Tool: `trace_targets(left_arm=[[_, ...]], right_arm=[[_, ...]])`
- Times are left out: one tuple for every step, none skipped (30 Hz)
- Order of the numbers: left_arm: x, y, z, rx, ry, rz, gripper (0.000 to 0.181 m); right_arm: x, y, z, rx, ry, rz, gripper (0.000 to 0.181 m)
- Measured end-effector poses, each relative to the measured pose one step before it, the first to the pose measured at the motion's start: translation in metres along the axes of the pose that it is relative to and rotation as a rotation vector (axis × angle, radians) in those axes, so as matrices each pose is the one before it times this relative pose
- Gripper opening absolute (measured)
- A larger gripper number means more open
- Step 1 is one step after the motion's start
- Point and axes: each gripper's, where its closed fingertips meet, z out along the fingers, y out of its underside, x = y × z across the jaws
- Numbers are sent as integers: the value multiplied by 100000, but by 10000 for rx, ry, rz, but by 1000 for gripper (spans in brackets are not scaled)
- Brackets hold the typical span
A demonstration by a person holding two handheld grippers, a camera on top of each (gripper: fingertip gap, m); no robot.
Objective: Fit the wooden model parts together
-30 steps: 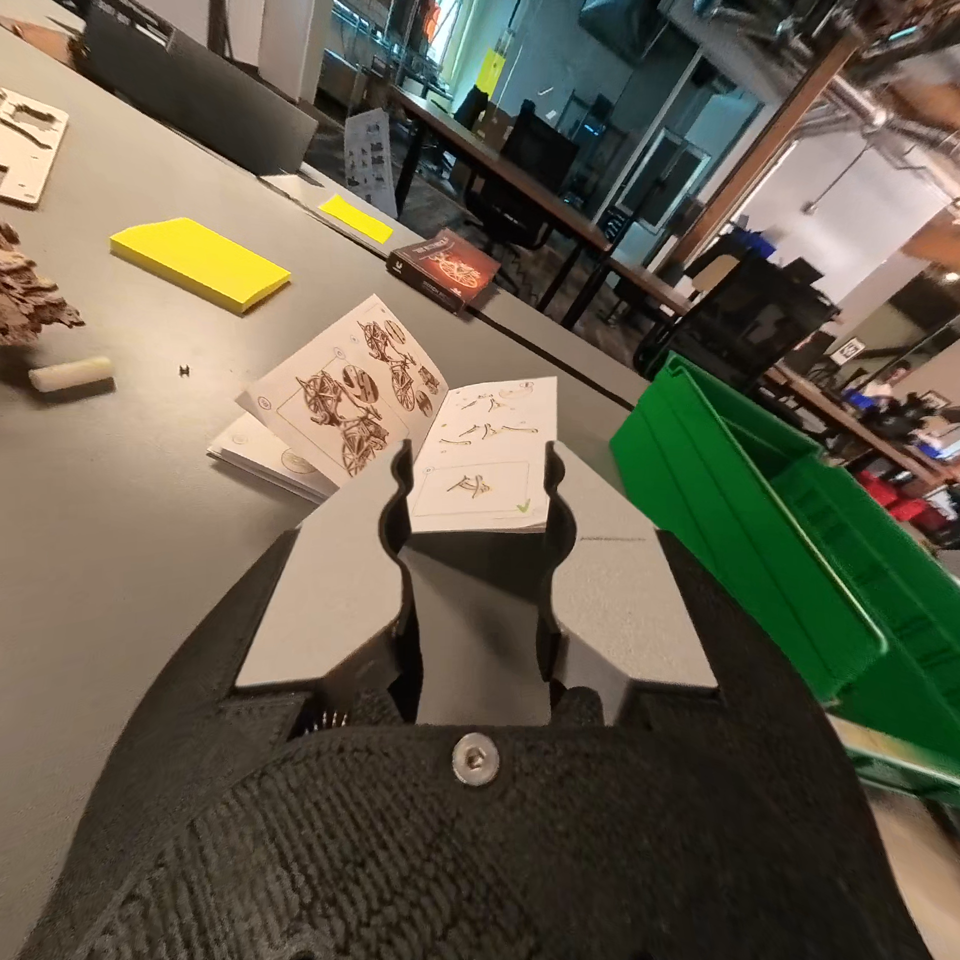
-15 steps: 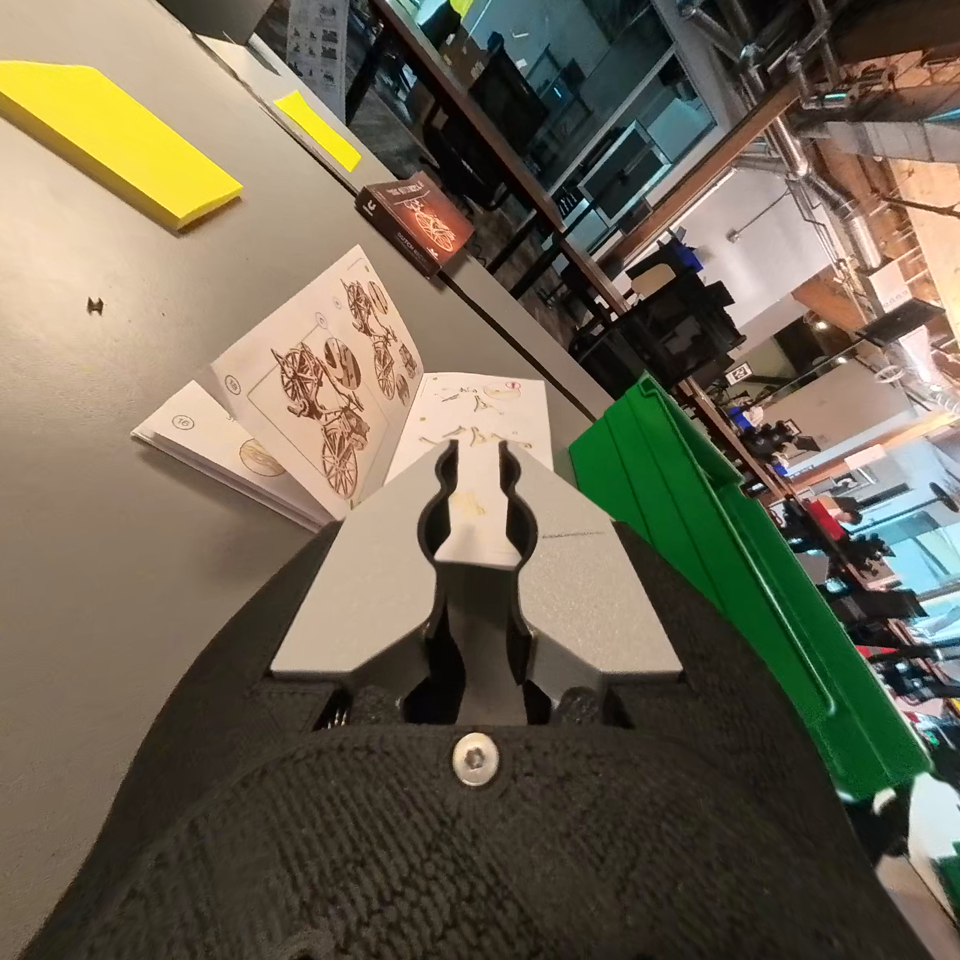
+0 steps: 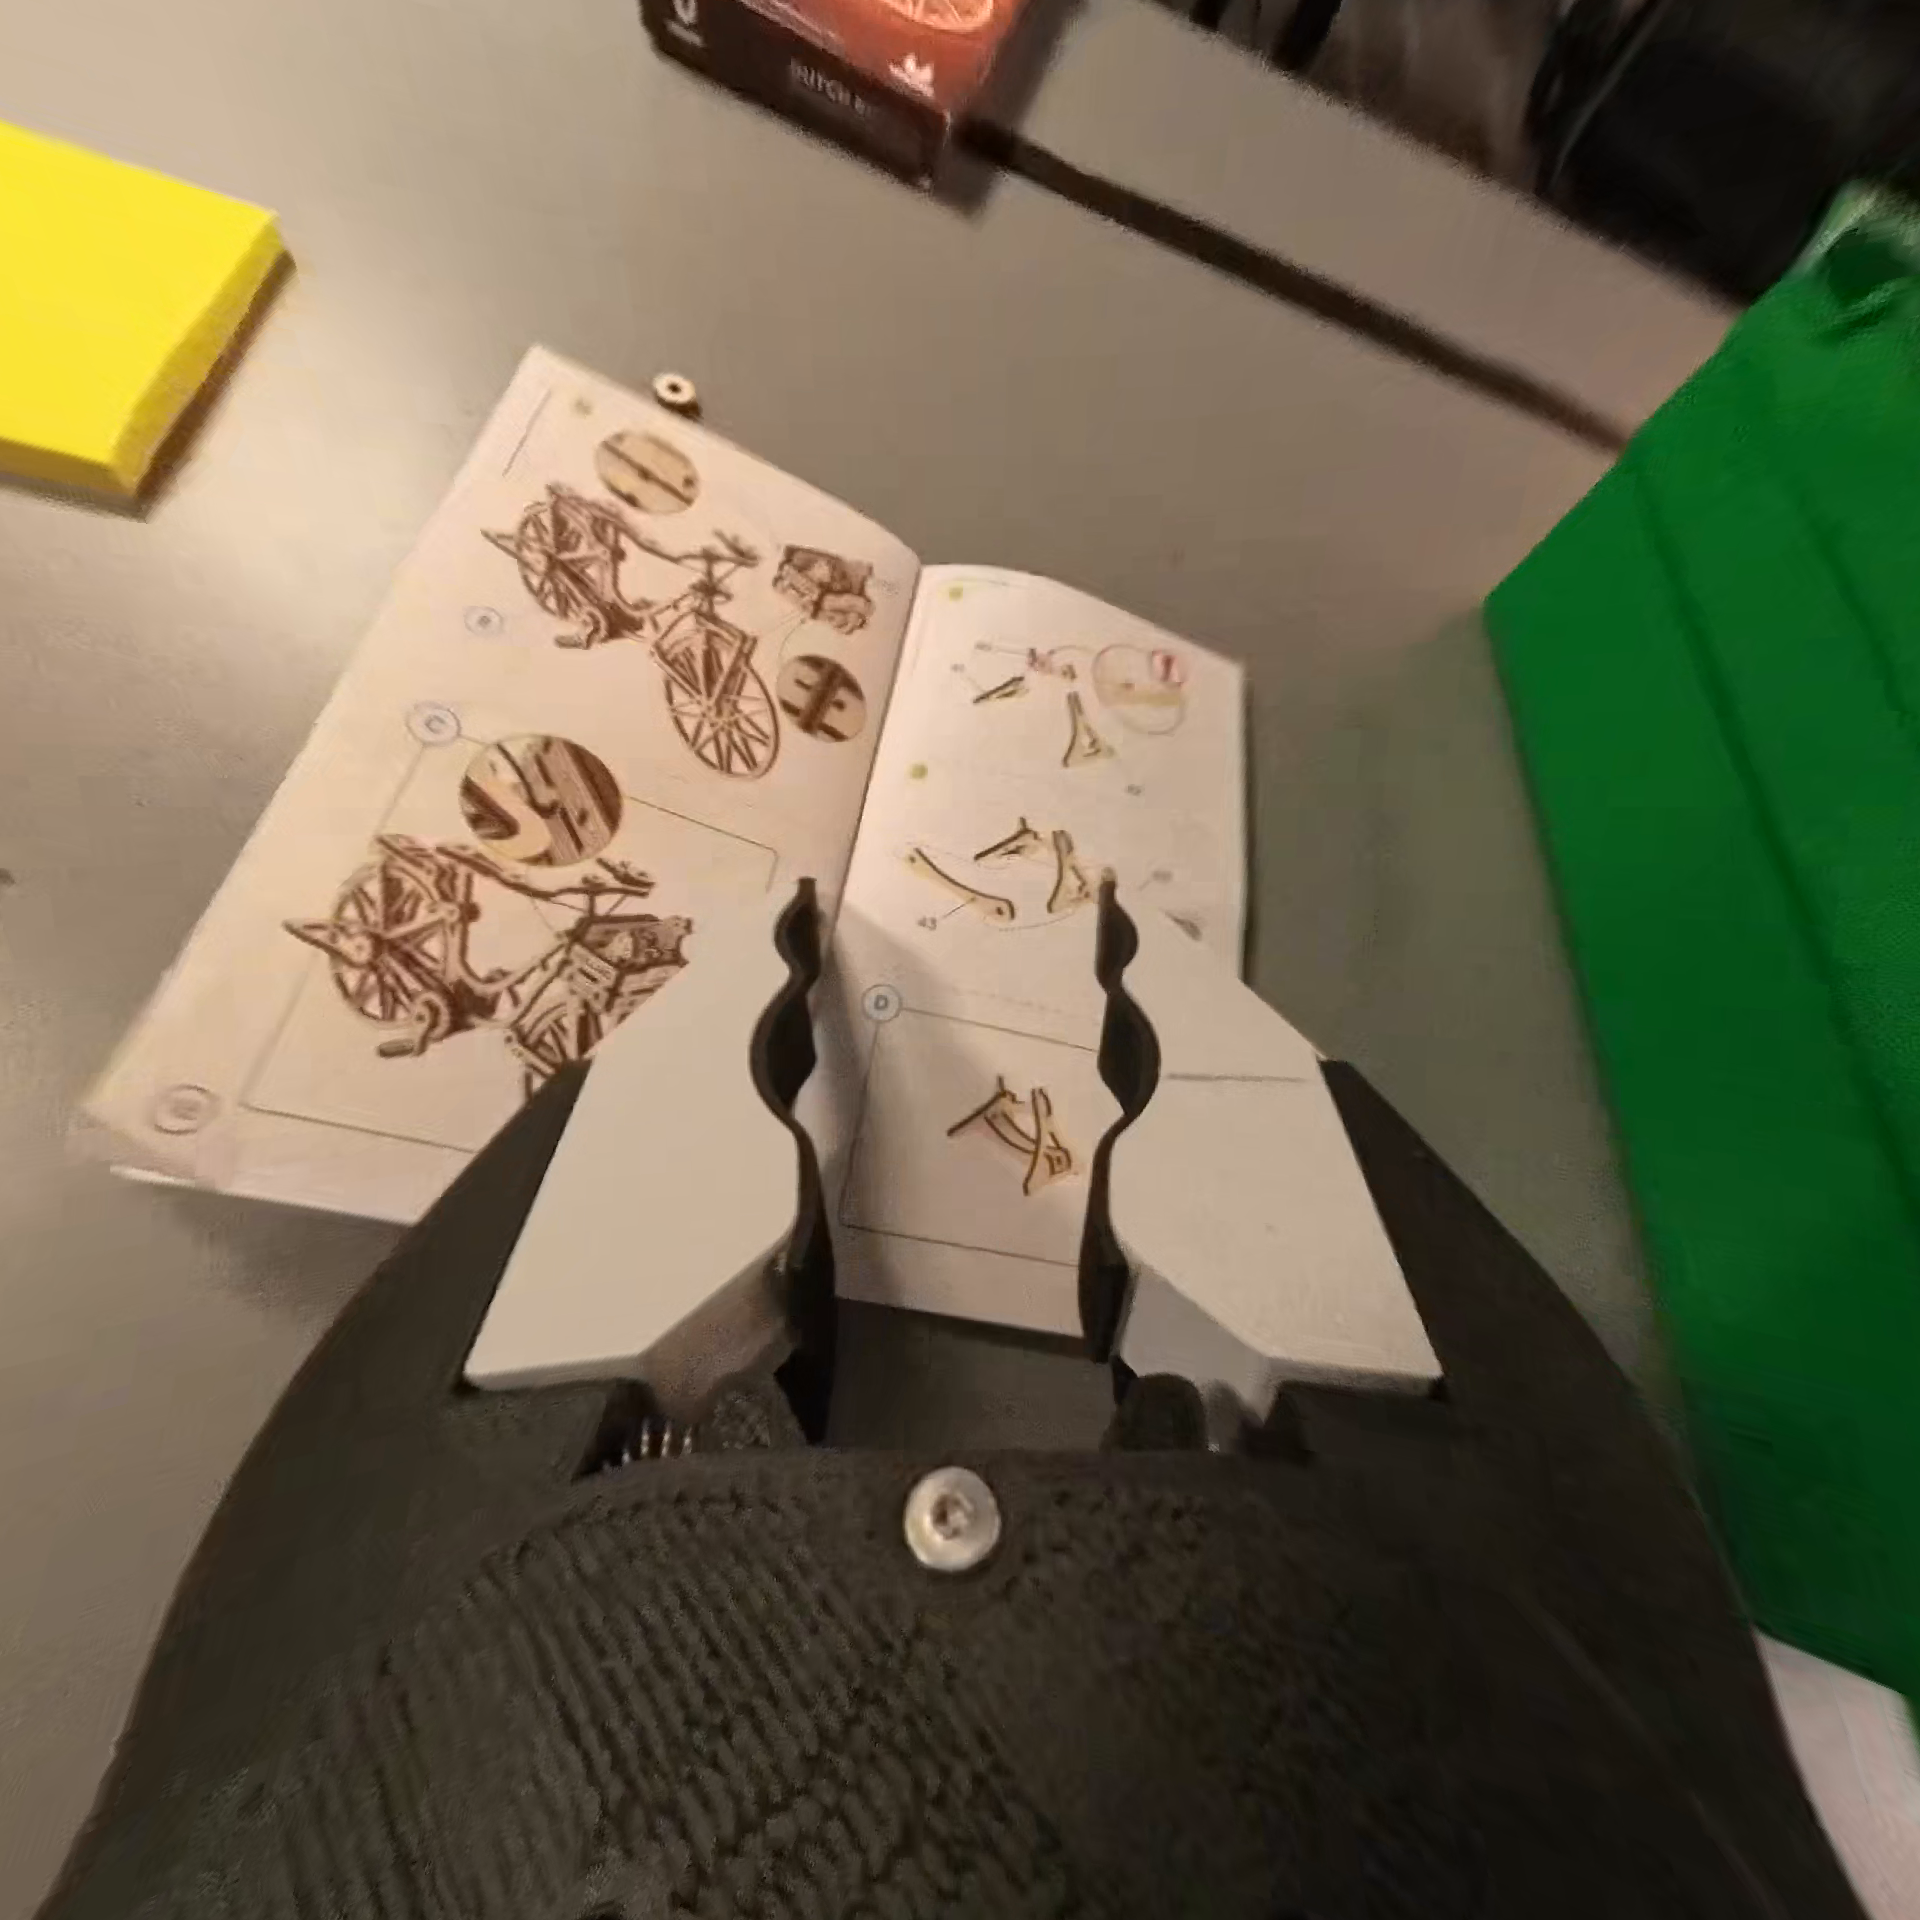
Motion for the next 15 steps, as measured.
trace_targets(left_arm=[[47,33,17,-16,22,25,15],[27,2,7,-3,10,22,15],[22,-1,-2,5,6,15,15],[0,7,4,-3,6,-5,15],[-1,12,12,-4,5,-11,15],[-31,2,-11,1,-5,-21,15],[-25,8,-1,6,-6,-31,15],[-26,10,-8,-2,2,-31,15],[-22,12,7,-3,-4,-25,15],[-33,-7,-15,5,-13,-15,15],[-30,-16,-11,11,-8,-10,15],[-14,-10,-11,7,-5,-14,15],[-14,-5,-5,-2,-2,-13,15],[-7,3,-4,-1,-2,-8,15],[-6,-26,-19,13,-10,0,15]], right_arm=[[-163,164,278,-206,-372,457,48],[-57,184,213,-171,-332,435,48],[45,165,152,-126,-271,391,50],[96,107,85,-76,-189,329,52],[97,71,61,-56,-134,265,54],[77,66,41,-44,-107,204,55],[54,50,35,-35,-78,154,56],[41,33,33,-20,-56,108,57],[13,-9,12,0,-8,11,57],[9,-9,-13,7,28,-36,57],[3,-14,-6,7,23,-30,57],[-4,-4,4,0,2,-3,57],[10,6,-1,-4,-11,16,57],[3,2,3,-4,-10,15,57],[18,-1,0,0,11,-2,57]])
